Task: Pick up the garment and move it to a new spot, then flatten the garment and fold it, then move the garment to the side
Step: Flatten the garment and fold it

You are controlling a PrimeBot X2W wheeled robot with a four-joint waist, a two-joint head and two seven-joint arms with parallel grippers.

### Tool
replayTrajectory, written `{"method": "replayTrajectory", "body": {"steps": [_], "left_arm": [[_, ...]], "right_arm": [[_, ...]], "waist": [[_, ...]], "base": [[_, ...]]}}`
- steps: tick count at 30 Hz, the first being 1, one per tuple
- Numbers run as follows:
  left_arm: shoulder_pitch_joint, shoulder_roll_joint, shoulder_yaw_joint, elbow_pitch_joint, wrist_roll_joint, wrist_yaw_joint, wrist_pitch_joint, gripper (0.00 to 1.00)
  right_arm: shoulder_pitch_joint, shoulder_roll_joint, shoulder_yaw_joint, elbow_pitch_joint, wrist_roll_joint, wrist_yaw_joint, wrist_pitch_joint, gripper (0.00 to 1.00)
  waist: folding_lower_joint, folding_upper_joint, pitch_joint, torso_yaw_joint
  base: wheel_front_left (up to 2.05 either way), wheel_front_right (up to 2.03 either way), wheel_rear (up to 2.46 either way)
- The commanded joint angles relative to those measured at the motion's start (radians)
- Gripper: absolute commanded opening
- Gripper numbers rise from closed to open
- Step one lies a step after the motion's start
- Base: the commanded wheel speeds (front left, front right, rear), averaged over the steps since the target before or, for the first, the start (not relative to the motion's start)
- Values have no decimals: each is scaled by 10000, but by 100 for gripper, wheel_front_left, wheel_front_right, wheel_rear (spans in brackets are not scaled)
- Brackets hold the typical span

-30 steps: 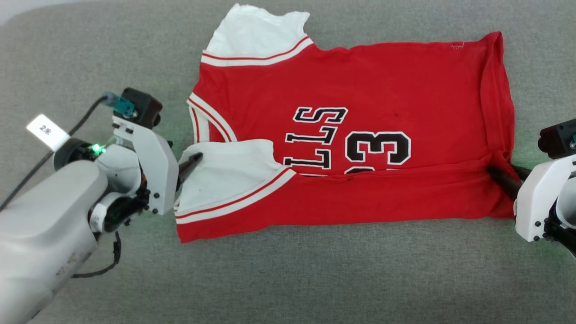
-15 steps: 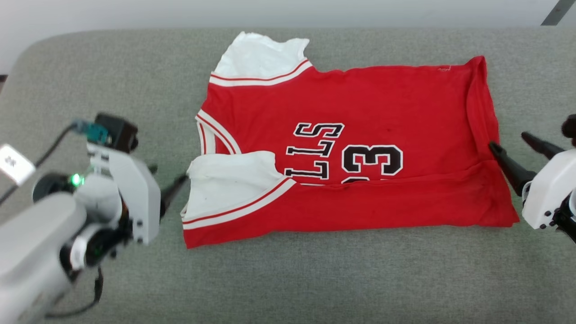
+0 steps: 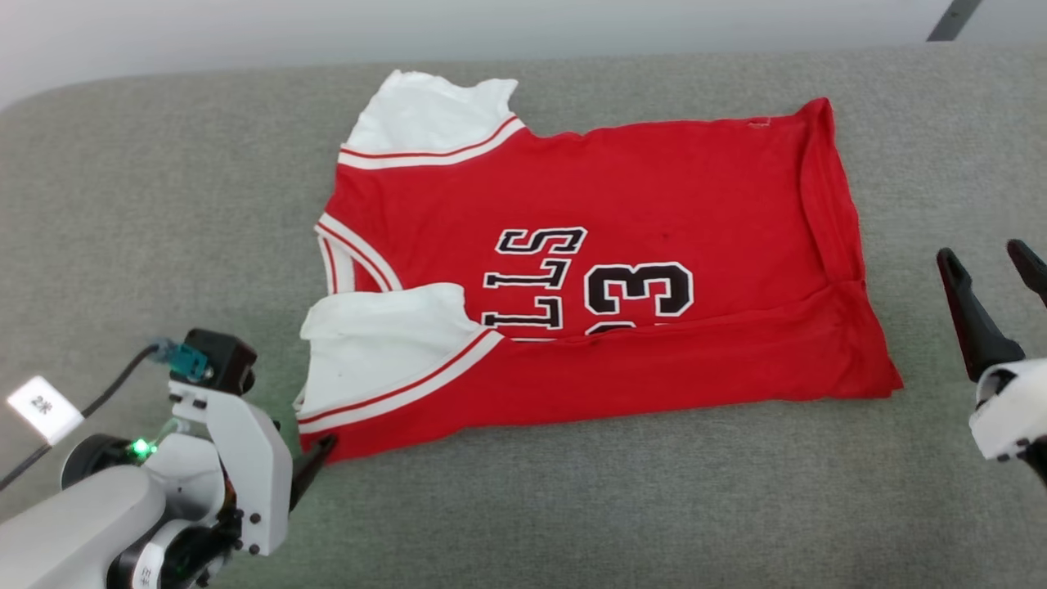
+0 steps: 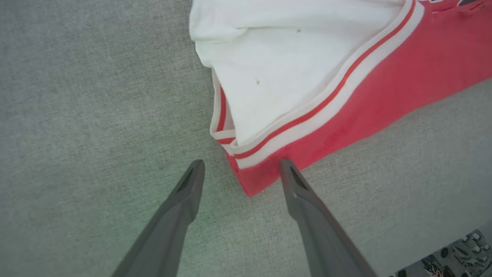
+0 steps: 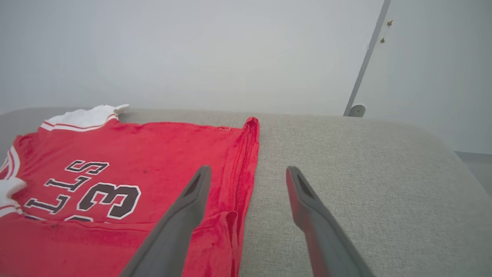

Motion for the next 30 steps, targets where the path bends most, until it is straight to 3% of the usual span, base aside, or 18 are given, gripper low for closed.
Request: {"method": "replayTrajectory", "body": {"steps": [1,8,13,14,15,21,30], "left_arm": [[148,-25,-4,82,-26,27,-96,100],[347,-329,-16,984,-144,-307,-354,100],[467,-813,-63,1780,-572,-552,-123,100],[498,-875,-141,1893,-646,-636,28,45],[505,-958,-127,1997,-706,-657,26,0],[445,-1189,-231,2263,-740,-867,257,0],[49,-1634,-309,2233,-422,-984,281,0]], "right_arm": [[253,175,-200,-226,-69,-11,-98,100],[1206,952,-978,-1258,-368,-11,90,100],[1795,1175,-973,-1732,-245,-11,740,100],[1890,1216,-972,-1796,-192,-11,929,100],[1968,1203,-928,-1839,-136,-11,1131,100],[2006,1115,-634,-1885,185,-11,2163,100],[1032,853,-363,-583,384,-11,3217,100]], "waist": [[0,-1,77,-132],[0,-1,285,-429],[0,-1,376,-565],[0,-1,390,-590],[0,-1,404,-601],[0,-1,479,-575],[0,-1,641,-92]], "base": [[0,0,0],[0,0,0],[0,0,0],[0,0,0],[0,0,0],[0,0,0],[0,0,0]]}}
